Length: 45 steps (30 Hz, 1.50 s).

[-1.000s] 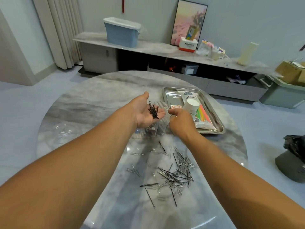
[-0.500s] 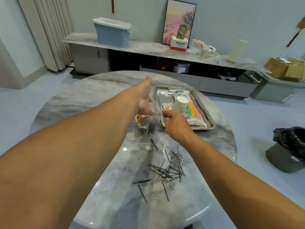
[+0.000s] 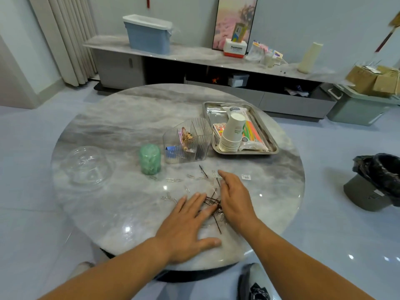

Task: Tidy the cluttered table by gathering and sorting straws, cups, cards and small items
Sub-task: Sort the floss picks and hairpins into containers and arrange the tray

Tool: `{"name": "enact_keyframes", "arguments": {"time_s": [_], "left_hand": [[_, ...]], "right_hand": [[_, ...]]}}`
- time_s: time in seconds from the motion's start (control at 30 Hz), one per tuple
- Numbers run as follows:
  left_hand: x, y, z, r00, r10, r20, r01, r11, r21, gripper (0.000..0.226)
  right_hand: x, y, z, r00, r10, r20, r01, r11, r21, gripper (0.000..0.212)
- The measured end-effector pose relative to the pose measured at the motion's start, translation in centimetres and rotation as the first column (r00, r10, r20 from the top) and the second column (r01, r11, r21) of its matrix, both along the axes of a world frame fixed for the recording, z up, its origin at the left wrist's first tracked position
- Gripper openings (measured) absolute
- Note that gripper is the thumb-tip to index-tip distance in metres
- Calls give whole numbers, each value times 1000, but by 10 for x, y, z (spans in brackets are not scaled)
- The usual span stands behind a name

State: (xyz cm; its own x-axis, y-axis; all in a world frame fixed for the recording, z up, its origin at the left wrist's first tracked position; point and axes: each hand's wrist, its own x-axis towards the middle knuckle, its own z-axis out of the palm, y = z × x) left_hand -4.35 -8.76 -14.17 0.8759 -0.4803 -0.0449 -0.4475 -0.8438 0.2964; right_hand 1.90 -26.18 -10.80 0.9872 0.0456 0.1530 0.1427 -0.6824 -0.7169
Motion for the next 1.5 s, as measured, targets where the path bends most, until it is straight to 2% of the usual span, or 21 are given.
{"name": "enact_keyframes", "arguments": {"time_s": [0.1,0.2,0.3,0.5,0.57,0.73,0.83,0.9,0.97,1.03,1.07,1.1,1.2,1.27,1.4,1.5], "left_hand": [[8,0,-4,997,76,28,-78,996,39,76],[21,10,-4,981,192,28,-193,979,68,67],[27,24,-2,976,216,26,-217,975,56,63],[29,56,-2,939,320,128,-318,947,-41,57],[29,61,-2,935,334,121,-327,942,-79,56],[26,64,-3,981,170,89,-169,985,-21,60],[29,65,-6,984,160,80,-162,986,26,68],[29,65,-6,984,165,73,-166,986,7,71],[28,67,-6,982,177,63,-172,982,-81,68],[28,70,-4,973,222,60,-204,953,-223,62],[28,72,-4,969,240,62,-215,939,-269,60],[28,73,-4,969,236,71,-210,940,-268,58],[28,72,-7,983,165,85,-155,981,-118,62],[30,69,-8,984,163,68,-160,986,-54,66],[29,69,-6,985,160,63,-155,985,-72,63],[23,68,-3,983,80,162,-55,987,-153,57]], "right_hand": [[-7,-3,-17,999,23,-29,-28,982,-187,47],[-12,-1,-29,997,14,-77,-45,910,-412,61],[-17,14,-34,994,35,-106,-81,879,-471,69],[-29,63,-32,970,196,-146,-243,839,-487,64],[-27,69,-31,954,245,-174,-299,830,-471,62],[-11,37,-28,943,272,-194,-334,797,-504,64],[-1,8,-28,954,216,-208,-295,796,-528,64],[3,-4,-25,949,252,-188,-311,837,-449,59],[7,-10,-19,967,238,-86,-253,929,-269,52],[15,-17,-10,994,92,56,-83,987,-138,37],[20,-21,-4,998,23,65,-14,990,-142,28],[25,-24,1,1000,-15,8,16,987,-161,21],[35,-34,16,953,-13,-302,-37,986,-160,16],[39,-40,23,910,-24,-414,-35,991,-133,13],[38,-41,36,869,1,-495,-119,971,-207,17],[37,-33,36,893,20,-450,-198,915,-352,10]]}}
